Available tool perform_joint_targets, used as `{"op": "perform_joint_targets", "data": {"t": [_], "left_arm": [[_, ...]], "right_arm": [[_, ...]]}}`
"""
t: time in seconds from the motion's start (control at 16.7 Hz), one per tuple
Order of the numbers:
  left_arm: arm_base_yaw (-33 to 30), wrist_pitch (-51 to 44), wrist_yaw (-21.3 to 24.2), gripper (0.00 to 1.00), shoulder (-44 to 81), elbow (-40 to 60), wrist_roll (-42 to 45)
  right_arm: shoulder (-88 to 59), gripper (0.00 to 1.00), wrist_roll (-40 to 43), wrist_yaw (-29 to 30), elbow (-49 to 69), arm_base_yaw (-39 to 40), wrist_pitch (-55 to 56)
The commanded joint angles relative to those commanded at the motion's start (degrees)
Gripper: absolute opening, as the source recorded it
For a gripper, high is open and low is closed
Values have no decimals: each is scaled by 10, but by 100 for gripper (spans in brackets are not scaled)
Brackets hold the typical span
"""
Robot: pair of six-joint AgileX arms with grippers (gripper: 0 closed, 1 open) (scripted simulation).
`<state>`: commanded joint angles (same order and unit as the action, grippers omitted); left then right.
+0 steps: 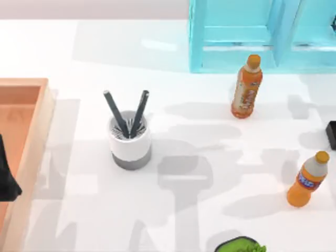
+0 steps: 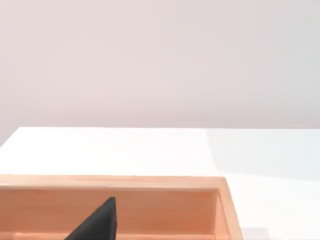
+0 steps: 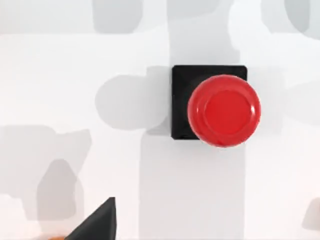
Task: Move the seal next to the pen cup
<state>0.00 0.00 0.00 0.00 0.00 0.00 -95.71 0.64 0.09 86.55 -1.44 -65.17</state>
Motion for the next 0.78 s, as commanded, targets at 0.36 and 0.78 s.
{"op": "perform_joint_targets", "data": {"t": [0.36, 0.78], "left_arm": [[0, 0, 0, 100, 0, 0, 0], [0, 0, 0, 100, 0, 0, 0]], "right_arm": [[-184, 100, 1, 0, 165, -3, -125], [-198, 100, 1, 0, 175, 0, -133]]}}
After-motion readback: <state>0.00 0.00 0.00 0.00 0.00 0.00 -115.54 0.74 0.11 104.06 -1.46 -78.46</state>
